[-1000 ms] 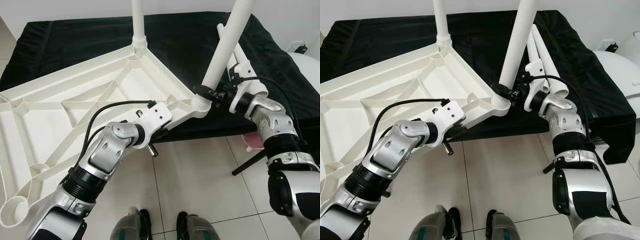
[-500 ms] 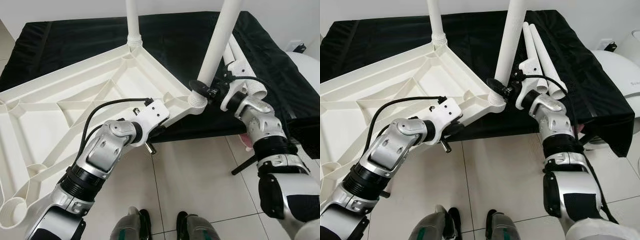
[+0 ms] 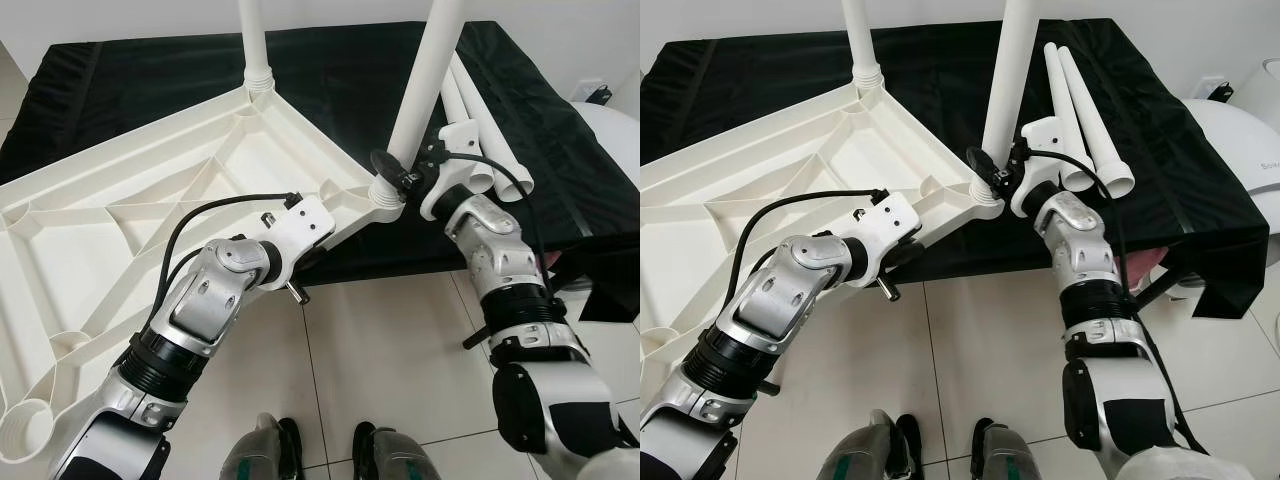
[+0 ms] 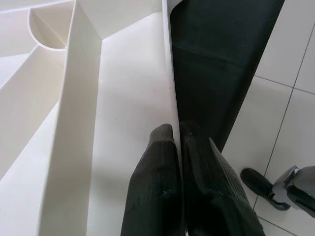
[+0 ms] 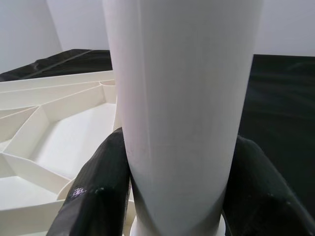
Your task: Building children table
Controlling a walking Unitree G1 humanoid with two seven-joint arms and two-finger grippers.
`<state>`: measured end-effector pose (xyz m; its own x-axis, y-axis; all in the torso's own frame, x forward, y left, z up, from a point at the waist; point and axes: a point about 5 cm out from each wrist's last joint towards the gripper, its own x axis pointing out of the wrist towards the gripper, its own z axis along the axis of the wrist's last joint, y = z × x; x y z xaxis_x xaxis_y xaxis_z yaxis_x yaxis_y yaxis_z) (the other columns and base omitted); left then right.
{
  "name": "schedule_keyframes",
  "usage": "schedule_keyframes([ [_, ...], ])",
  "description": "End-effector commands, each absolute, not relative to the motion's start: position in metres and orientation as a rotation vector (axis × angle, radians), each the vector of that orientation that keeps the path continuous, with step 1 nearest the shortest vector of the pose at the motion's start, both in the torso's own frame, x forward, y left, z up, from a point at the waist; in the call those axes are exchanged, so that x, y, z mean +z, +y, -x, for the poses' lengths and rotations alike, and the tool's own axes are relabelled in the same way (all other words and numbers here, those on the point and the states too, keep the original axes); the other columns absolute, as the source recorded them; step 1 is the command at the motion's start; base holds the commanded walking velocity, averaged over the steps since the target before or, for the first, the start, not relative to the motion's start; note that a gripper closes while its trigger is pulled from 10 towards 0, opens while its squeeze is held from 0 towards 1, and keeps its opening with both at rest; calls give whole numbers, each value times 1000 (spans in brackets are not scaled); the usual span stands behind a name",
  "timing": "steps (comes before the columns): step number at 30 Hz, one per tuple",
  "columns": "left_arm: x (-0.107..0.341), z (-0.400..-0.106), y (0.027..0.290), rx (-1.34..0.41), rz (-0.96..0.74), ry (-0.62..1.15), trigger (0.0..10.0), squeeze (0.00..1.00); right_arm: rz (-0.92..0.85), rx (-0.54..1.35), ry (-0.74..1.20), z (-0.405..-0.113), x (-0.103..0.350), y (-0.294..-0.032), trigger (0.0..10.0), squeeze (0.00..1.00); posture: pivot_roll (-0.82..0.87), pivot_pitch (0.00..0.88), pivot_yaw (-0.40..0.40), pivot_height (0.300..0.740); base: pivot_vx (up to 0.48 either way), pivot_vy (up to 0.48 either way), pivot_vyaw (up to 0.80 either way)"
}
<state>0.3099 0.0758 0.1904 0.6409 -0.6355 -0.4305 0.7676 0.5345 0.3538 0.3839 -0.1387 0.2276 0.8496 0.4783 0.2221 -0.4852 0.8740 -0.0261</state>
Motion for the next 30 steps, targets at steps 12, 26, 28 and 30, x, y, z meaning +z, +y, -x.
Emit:
schedule_keyframes([
  [12,193,-303,64,-877,-568,214,10000,0,-82,420,-319,-379,250,-122,10000,0,-81,135,2,740,0,0,0],
  [26,190,-299,60,-897,-567,219,10000,0,-53,247,-343,-371,256,-113,10000,0,-80,143,1,740,0,0,0],
  [28,190,-298,60,-898,-567,219,10000,0,-49,230,-338,-369,255,-110,10000,0,-79,143,3,740,0,0,0],
  [30,190,-298,60,-899,-567,219,10000,0,-50,194,-321,-367,251,-108,10000,0,-80,143,6,740,0,0,0],
])
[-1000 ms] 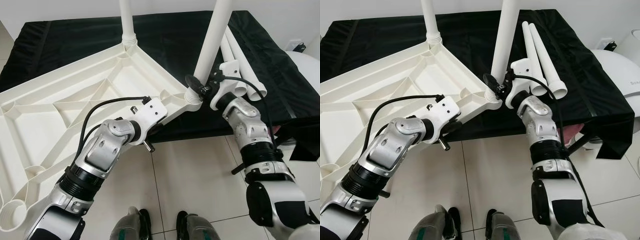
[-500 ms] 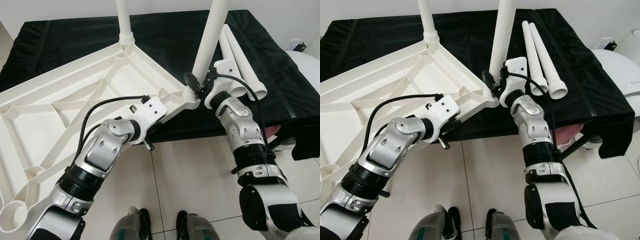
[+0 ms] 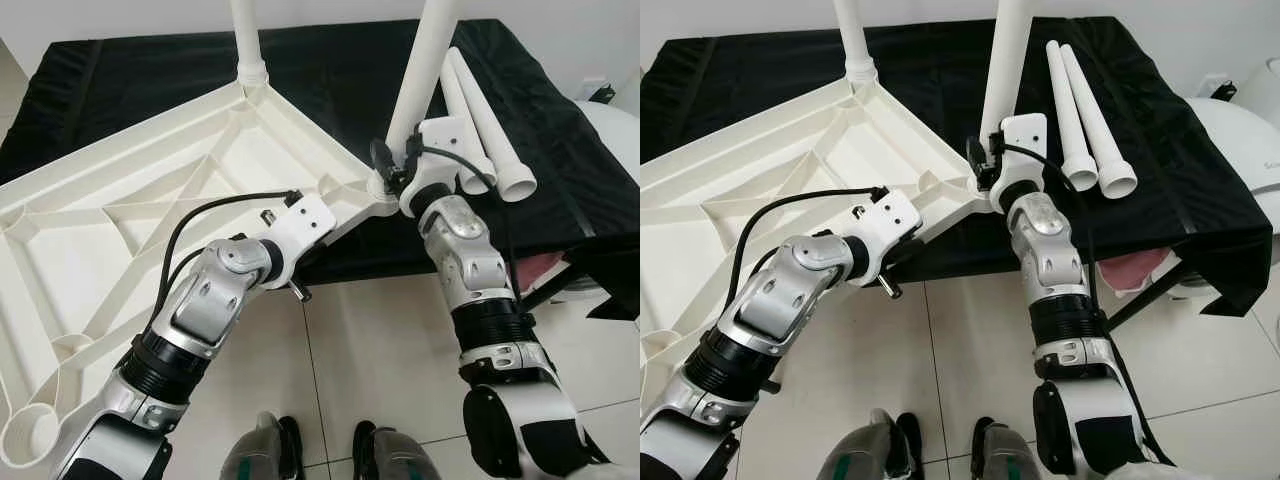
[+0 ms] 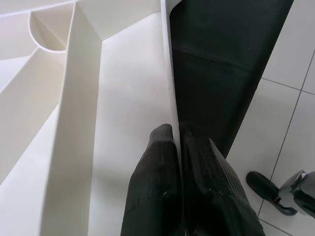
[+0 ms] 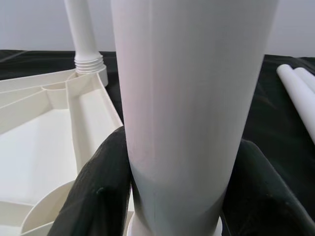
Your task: Building children table
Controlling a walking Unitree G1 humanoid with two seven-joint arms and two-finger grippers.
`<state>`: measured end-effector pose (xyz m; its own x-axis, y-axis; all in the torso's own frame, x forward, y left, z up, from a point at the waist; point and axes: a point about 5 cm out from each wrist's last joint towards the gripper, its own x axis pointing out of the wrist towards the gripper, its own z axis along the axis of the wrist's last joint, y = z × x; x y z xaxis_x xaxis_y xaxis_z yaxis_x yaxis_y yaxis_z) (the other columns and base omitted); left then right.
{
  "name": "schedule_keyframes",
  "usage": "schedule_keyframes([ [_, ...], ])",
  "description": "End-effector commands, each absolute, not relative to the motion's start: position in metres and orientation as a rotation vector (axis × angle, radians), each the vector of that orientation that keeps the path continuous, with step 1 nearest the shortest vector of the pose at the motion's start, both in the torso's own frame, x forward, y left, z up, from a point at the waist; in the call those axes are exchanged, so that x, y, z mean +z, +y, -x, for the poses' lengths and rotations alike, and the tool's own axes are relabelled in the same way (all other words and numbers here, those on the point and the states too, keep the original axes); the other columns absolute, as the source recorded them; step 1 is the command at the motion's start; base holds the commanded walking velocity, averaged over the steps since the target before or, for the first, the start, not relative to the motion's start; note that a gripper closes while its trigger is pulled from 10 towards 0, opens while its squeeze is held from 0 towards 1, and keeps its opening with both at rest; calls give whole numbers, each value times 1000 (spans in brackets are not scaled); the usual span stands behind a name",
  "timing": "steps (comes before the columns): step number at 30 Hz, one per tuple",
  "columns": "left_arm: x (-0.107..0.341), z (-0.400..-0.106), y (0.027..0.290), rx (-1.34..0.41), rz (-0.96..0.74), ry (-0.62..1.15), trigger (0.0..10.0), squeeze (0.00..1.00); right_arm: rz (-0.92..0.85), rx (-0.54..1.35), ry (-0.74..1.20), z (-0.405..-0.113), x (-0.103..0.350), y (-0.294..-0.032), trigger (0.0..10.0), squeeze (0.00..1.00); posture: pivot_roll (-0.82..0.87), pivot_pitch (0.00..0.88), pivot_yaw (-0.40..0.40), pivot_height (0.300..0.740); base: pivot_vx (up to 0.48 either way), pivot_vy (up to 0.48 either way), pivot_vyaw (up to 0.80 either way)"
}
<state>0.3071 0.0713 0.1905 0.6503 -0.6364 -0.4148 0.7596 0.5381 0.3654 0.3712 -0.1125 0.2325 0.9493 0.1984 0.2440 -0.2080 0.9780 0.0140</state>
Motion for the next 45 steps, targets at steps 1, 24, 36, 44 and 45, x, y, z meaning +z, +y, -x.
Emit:
schedule_keyframes([
  [1,190,-298,60,-899,-567,219,10000,0,-50,194,-321,-367,251,-108,10000,0,-80,143,6,740,0,0,0],
  [24,191,-298,61,-898,-572,221,10000,0,-76,106,-261,-361,242,-110,10000,1000,-78,143,11,740,0,0,0],
  [36,190,-301,65,-884,-570,236,10000,271,-80,110,-253,-360,242,-110,10000,0,-75,136,17,740,0,0,0],
  [44,190,-302,68,-873,-582,242,10000,816,-69,110,-252,-359,241,-113,10000,0,-76,132,19,740,0,0,0],
  [45,190,-302,68,-875,-587,241,10000,0,-68,109,-251,-360,241,-113,10000,0,-76,131,20,740,0,0,0],
])
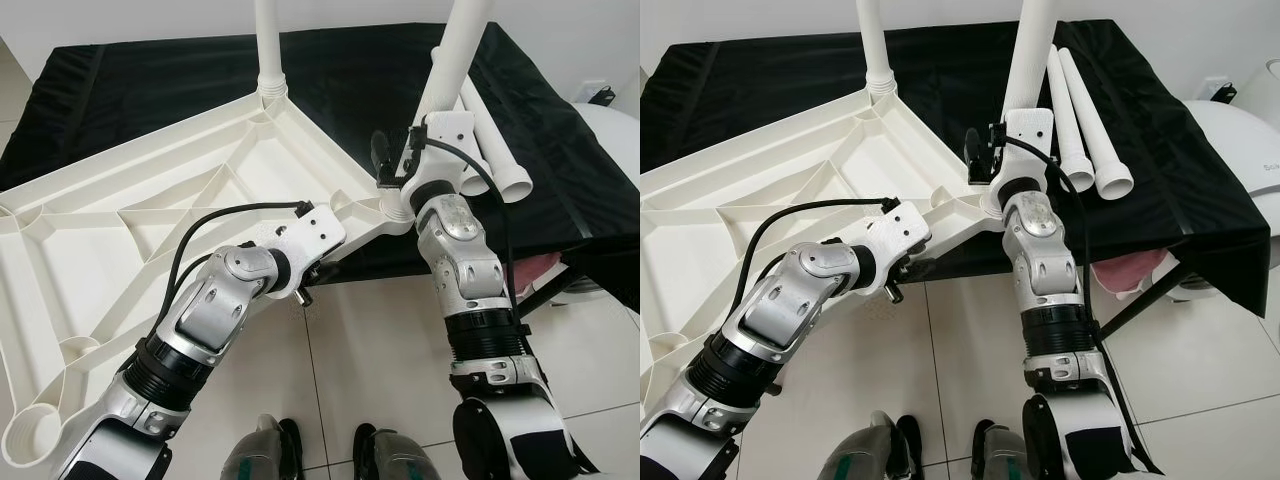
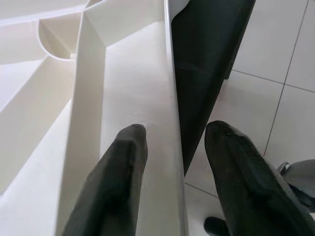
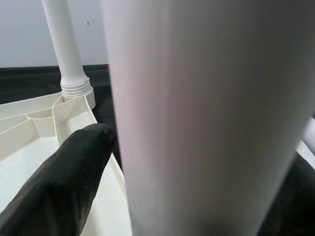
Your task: Building children table
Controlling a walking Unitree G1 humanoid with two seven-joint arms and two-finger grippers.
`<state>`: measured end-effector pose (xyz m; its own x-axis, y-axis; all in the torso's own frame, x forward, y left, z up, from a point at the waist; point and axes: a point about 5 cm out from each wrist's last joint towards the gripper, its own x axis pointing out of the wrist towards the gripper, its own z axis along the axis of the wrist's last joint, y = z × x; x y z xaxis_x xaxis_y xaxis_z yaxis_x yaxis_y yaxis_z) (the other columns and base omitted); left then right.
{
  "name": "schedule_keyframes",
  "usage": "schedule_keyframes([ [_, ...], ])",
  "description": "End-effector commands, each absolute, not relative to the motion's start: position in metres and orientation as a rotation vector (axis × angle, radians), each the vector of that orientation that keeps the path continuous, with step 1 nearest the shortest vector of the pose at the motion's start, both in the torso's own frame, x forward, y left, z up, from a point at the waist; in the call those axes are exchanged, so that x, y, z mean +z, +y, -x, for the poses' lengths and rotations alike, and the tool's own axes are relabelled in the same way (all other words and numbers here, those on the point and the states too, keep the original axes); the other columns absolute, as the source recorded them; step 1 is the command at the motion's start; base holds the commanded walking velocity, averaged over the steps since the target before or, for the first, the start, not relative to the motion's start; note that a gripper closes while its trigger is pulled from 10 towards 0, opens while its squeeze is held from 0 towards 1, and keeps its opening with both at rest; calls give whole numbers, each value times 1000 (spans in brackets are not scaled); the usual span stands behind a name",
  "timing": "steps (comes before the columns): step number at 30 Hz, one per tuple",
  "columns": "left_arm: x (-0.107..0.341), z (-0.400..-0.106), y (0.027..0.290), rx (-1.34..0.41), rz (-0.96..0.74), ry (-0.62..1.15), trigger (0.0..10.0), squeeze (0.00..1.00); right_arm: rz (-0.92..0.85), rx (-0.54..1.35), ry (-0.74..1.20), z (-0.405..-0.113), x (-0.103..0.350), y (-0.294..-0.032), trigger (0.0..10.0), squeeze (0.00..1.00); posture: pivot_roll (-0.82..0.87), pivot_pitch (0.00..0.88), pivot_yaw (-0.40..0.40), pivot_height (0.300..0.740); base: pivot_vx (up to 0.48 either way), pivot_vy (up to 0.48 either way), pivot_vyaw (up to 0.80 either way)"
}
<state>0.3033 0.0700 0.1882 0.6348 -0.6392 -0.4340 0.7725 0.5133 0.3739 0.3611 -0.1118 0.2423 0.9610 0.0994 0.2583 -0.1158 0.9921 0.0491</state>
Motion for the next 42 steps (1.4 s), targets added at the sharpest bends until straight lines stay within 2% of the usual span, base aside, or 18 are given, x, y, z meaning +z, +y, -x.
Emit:
schedule_keyframes([
  [1,190,-302,68,-877,-588,240,10000,0,-68,108,-251,-359,241,-114,10000,0,-77,130,20,740,0,0,0],
  [19,178,-307,65,-826,-530,361,10000,0,-54,114,-263,-357,243,-119,10000,0,-87,148,28,740,0,0,0],
  [20,179,-307,66,-823,-531,355,3765,0,-49,118,-261,-358,243,-121,10000,0,-87,148,28,740,0,0,0],
  [21,179,-307,66,-823,-531,355,3765,0,-49,118,-261,-358,243,-121,10000,0,-87,148,28,740,0,0,0],
  [22,180,-308,66,-822,-532,349,3137,0,-44,123,-258,-358,242,-122,10000,0,-87,148,28,740,0,0,0],
  [23,181,-307,67,-824,-524,343,0,0,-40,130,-255,-358,242,-123,10000,0,-87,151,30,740,0,0,0],
  [28,183,-306,67,-828,-515,337,0,0,-28,141,-243,-359,241,-127,10000,0,-86,152,29,740,0,0,0],
  [29,182,-306,67,-829,-530,342,3882,0,-23,145,-239,-360,241,-128,10000,0,-87,154,29,740,0,0,0],
  [30,181,-306,67,-828,-536,355,10000,0,-21,151,-233,-360,240,-130,10000,0,-86,154,29,740,0,0,0],
  [35,179,-306,67,-824,-547,368,10000,0,-8,182,-216,-361,237,-132,10000,0,-86,154,29,740,0,0,0],
  [42,182,-307,69,-824,-544,354,10000,0,-1,324,-144,-362,227,-137,10000,0,-83,160,28,740,0,0,0],
])
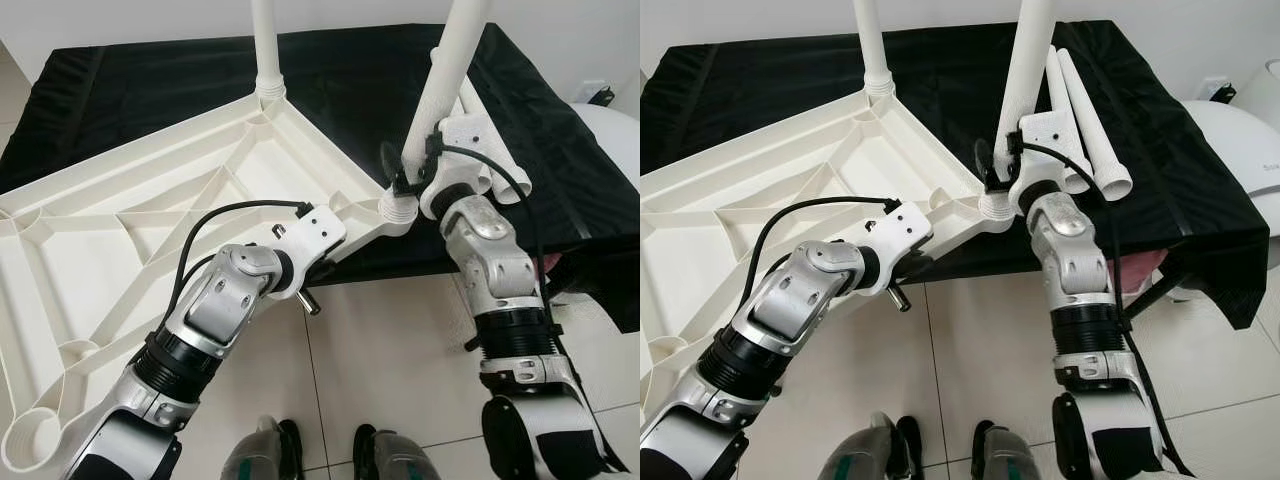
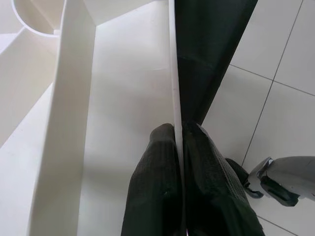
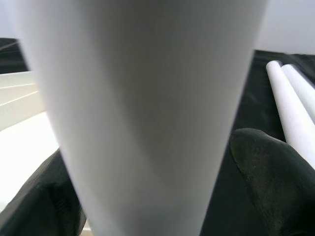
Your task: Building children table
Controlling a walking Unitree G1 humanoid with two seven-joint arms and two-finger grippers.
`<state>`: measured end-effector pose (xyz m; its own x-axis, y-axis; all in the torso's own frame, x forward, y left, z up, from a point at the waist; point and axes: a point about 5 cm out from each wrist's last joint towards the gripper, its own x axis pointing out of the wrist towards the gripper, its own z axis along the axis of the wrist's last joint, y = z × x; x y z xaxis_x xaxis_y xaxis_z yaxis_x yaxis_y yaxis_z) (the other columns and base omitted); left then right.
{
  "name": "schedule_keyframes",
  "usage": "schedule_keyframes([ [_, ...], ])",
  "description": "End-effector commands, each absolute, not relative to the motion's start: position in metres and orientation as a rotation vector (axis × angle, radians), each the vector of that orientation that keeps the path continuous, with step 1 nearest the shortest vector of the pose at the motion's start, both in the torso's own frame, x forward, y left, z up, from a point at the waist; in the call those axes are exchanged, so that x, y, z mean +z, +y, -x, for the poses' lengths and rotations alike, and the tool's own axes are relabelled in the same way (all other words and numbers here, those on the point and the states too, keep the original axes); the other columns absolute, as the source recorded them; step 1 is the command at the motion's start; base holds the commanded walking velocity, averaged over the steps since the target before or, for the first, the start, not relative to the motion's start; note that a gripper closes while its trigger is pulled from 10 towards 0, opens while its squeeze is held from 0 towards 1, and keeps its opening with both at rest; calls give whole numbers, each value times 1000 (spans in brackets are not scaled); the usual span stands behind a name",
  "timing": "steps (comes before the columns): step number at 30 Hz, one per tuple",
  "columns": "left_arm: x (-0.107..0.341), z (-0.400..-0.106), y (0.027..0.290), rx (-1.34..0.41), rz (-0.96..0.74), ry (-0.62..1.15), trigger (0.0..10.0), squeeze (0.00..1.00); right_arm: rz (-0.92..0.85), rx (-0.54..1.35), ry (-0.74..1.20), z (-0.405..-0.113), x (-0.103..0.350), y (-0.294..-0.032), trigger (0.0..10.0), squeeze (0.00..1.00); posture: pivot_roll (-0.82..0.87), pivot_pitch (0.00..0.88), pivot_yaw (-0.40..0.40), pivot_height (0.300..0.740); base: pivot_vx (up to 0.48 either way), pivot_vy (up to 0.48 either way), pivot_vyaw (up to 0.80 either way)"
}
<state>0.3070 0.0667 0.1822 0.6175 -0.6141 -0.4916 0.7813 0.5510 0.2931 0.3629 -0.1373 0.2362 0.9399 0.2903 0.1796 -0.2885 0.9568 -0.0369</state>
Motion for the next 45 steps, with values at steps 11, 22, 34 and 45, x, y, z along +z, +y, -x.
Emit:
schedule_keyframes([
  [11,184,-308,71,-819,-550,352,10000,0,46,471,-130,-368,226,-156,10000,0,-82,158,28,740,0,0,0],
  [22,186,-308,70,-825,-556,335,10000,0,75,608,-126,-370,223,-159,10000,0,-74,158,19,740,0,0,0],
  [34,187,-306,69,-824,-550,326,10000,0,40,840,-168,-363,233,-153,4510,0,-69,147,6,740,0,0,0],
  [45,186,-305,68,-828,-548,323,10000,0,71,846,-159,-369,233,-165,8157,0,-71,141,6,740,0,0,0],
])
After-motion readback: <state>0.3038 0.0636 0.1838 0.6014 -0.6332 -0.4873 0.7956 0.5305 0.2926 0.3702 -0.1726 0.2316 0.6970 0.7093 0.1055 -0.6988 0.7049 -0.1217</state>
